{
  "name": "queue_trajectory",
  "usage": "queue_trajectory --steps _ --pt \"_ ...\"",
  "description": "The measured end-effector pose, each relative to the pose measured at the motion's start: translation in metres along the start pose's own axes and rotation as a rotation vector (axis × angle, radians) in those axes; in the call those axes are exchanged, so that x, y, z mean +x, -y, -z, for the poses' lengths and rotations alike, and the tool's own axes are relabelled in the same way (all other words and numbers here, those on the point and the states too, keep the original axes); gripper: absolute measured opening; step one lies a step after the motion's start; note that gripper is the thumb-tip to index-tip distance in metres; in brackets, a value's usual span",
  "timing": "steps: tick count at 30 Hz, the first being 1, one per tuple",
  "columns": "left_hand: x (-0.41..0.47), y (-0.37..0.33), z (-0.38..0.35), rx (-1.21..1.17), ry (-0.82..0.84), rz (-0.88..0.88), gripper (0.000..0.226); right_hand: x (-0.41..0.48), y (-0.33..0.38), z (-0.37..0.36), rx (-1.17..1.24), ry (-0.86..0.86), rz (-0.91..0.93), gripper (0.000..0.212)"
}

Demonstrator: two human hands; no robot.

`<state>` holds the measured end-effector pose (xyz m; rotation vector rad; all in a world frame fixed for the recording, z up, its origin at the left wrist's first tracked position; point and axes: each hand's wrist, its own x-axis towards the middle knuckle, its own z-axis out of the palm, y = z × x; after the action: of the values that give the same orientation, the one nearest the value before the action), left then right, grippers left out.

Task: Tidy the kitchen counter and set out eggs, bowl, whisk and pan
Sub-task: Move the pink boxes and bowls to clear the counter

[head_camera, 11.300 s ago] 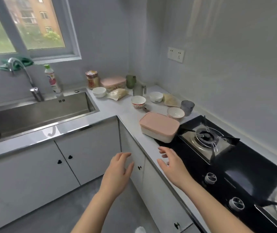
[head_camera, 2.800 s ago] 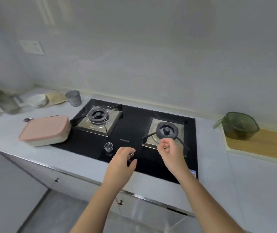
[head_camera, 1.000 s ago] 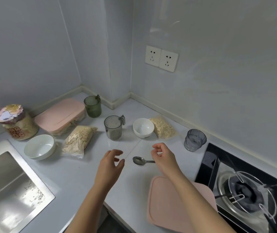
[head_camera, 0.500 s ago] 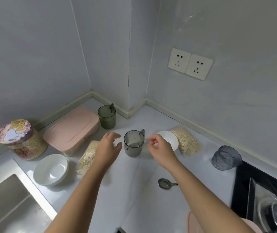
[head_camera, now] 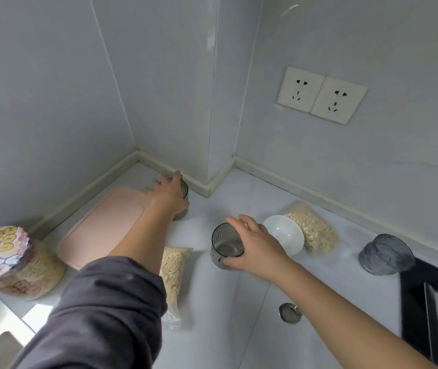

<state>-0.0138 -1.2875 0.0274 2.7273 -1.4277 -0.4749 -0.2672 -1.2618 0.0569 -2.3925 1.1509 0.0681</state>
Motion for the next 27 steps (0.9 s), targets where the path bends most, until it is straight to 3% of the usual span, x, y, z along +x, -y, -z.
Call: queue_trajectory --steps 3,7,18,27 --pt "0.000 -0.006 0.001 0.016 -0.034 -0.030 0.085 0.012 0.005 -0.007 -0.127 0.079 0.007 0.094" --pt "-0.014 -0.018 -0.002 0.000 -0.084 -0.126 0.086 0.021 0.010 -0.015 -0.234 0.066 0.017 0.087" --pt "-0.125 -0.042 -0.023 0.061 -0.034 -0.453 0.086 -0.047 -0.015 -0.014 -0.188 0.088 -0.083 0.081" --pt "-0.162 -0.045 -0.051 0.134 0.053 -0.492 0.084 -0.066 -0.021 -0.020 -0.178 0.109 -0.098 0.083"
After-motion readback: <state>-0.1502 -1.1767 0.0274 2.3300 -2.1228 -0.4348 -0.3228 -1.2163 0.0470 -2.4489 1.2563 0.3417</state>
